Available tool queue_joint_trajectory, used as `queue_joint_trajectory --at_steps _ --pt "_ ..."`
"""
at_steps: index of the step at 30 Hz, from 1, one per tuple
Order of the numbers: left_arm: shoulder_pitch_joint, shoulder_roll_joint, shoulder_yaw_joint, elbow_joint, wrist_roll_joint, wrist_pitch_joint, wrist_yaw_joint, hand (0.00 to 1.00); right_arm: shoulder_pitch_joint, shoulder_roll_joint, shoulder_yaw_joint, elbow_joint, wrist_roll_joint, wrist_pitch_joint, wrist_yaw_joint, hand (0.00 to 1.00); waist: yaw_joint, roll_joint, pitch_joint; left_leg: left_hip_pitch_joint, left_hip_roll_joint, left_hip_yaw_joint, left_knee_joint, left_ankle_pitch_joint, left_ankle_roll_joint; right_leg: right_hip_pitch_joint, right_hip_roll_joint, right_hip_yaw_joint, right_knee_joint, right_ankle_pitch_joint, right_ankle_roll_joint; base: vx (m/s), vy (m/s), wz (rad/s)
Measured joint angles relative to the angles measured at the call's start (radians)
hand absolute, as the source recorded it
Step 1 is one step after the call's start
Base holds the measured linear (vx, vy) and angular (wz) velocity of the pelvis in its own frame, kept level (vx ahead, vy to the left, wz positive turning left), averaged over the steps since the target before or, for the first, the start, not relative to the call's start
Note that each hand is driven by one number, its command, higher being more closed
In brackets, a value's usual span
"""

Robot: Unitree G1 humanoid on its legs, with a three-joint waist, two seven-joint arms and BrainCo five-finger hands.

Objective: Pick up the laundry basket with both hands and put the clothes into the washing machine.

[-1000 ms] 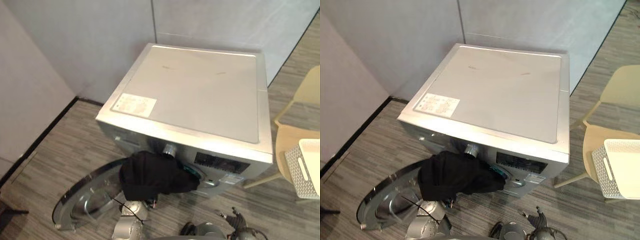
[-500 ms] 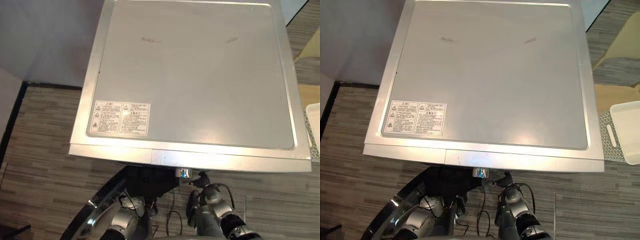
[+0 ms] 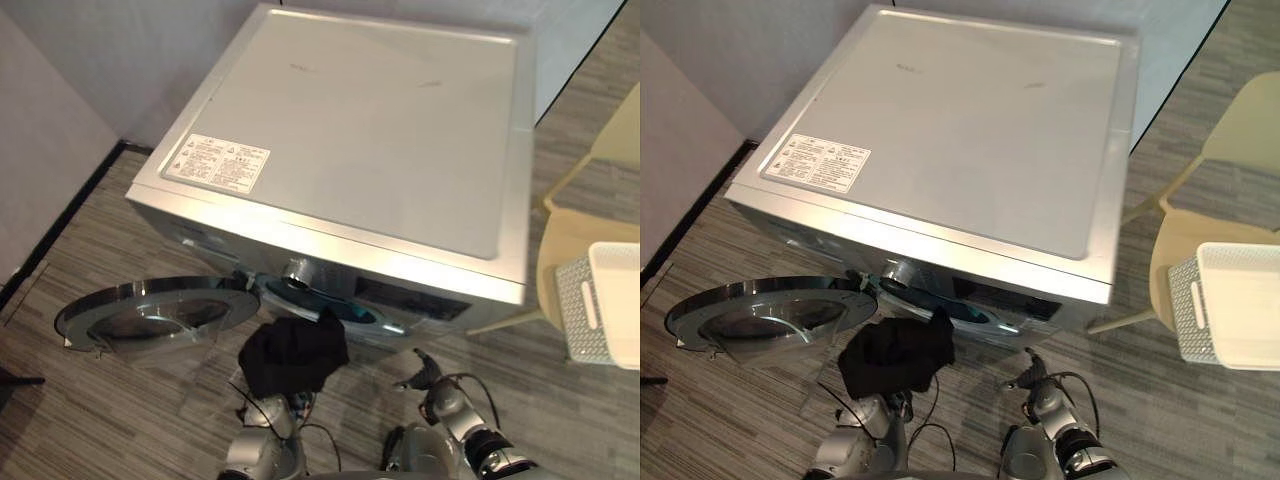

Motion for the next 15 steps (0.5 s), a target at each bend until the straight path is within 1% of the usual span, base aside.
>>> queue_joint_trajectory --at_steps 1,3,4,5,6,7,8,9,10,11,12,13,15 --pt "-0.005 0.000 -0.008 0.000 0.002 0.000 -0.004 1.00 0.000 -0.006 -0.012 0.000 0.000 0.005 0.000 0.00 0.000 0.002 -0.004 0.000 -0.001 0.025 0.057 -0.038 -0.006 0.007 0.002 -0.023 -0.019 0.011 -0.015 -0.23 -0.285 0.67" --pt "-0.014 -0.002 -0.016 -0.001 0.011 0.000 -0.021 1.00 0.033 -0.006 -0.048 -0.008 0.000 0.011 0.001 0.00 -0.005 0.006 -0.028 0.027 0.027 0.116 0.331 -0.220 0.034 0.045 0.038 -0.084 -0.127 0.076 -0.043 -0.17 -0.206 0.60" --pt "-0.011 -0.002 -0.018 -0.001 0.011 0.002 -0.023 1.00 0.054 -0.004 -0.047 -0.012 0.000 0.015 0.002 0.00 -0.009 0.007 -0.044 0.070 0.028 0.132 0.373 -0.270 0.021 0.055 0.052 -0.099 -0.161 0.096 -0.050 -0.16 -0.172 0.61" --pt "-0.010 -0.001 -0.028 -0.001 0.012 0.005 -0.026 1.00 0.080 0.000 -0.052 -0.015 0.001 0.018 0.002 0.00 -0.023 0.012 -0.068 0.128 0.010 0.127 0.353 -0.327 -0.022 0.060 0.069 -0.127 -0.193 0.116 -0.058 -0.07 -0.049 0.51" --pt "-0.015 0.001 -0.038 0.000 0.013 0.009 -0.031 1.00 0.094 0.004 -0.063 -0.018 0.001 0.019 0.002 0.00 -0.028 0.017 -0.083 0.161 -0.004 0.122 0.318 -0.352 -0.045 0.059 0.071 -0.139 -0.201 0.119 -0.057 -0.07 -0.017 0.72" --pt "-0.034 0.001 -0.055 0.000 0.022 0.014 -0.042 1.00 0.125 0.015 -0.090 -0.035 0.007 0.020 0.002 0.00 -0.042 0.022 -0.094 0.212 -0.033 0.122 0.214 -0.383 -0.069 0.058 0.070 -0.170 -0.208 0.125 -0.055 -0.06 0.052 0.88" --pt "-0.053 0.001 -0.075 0.000 0.031 0.020 -0.043 1.00 0.148 0.034 -0.116 -0.050 0.018 0.022 0.002 0.00 -0.059 0.023 -0.101 0.246 -0.061 0.125 0.085 -0.389 -0.071 0.058 0.069 -0.205 -0.219 0.135 -0.049 -0.07 0.070 0.90" --pt "-0.060 0.005 -0.085 0.002 0.031 0.023 -0.044 1.00 0.157 0.047 -0.127 -0.054 0.025 0.023 0.002 0.00 -0.065 0.021 -0.108 0.261 -0.073 0.128 0.029 -0.388 -0.070 0.056 0.069 -0.217 -0.225 0.143 -0.051 -0.07 0.101 0.77" --pt "-0.070 0.010 -0.104 0.010 0.035 0.033 -0.050 1.00 0.177 0.073 -0.144 -0.056 0.045 0.027 0.003 0.00 -0.077 0.006 -0.123 0.274 -0.103 0.126 -0.053 -0.336 -0.045 0.046 0.061 -0.230 -0.244 0.176 -0.061 -0.03 0.081 0.39" --pt "-0.073 0.019 -0.107 0.018 0.039 0.035 -0.055 1.00 0.186 0.085 -0.146 -0.061 0.058 0.027 0.004 0.00 -0.076 0.009 -0.129 0.283 -0.109 0.126 -0.086 -0.318 -0.037 0.041 0.062 -0.233 -0.249 0.195 -0.062 -0.02 0.115 0.26" --pt "-0.081 0.033 -0.116 0.036 0.040 0.038 -0.065 1.00 0.207 0.118 -0.147 -0.086 0.086 0.026 0.004 0.00 -0.076 0.005 -0.132 0.302 -0.120 0.129 -0.117 -0.306 -0.026 0.037 0.050 -0.225 -0.229 0.211 -0.062 -0.01 0.124 0.02" --pt "-0.079 0.037 -0.115 0.040 0.040 0.039 -0.064 1.00 0.212 0.128 -0.146 -0.094 0.090 0.026 0.005 0.00 -0.076 0.002 -0.134 0.308 -0.124 0.135 -0.117 -0.305 -0.025 0.031 0.040 -0.216 -0.210 0.211 -0.062 -0.01 0.154 -0.14" --pt "-0.075 0.056 -0.110 0.049 0.041 0.040 -0.061 1.00 0.210 0.142 -0.139 -0.111 0.104 0.022 0.004 0.00 -0.076 0.002 -0.135 0.333 -0.126 0.160 -0.117 -0.300 -0.018 0.001 0.007 -0.191 -0.111 0.226 -0.065 -0.02 0.106 -0.27"
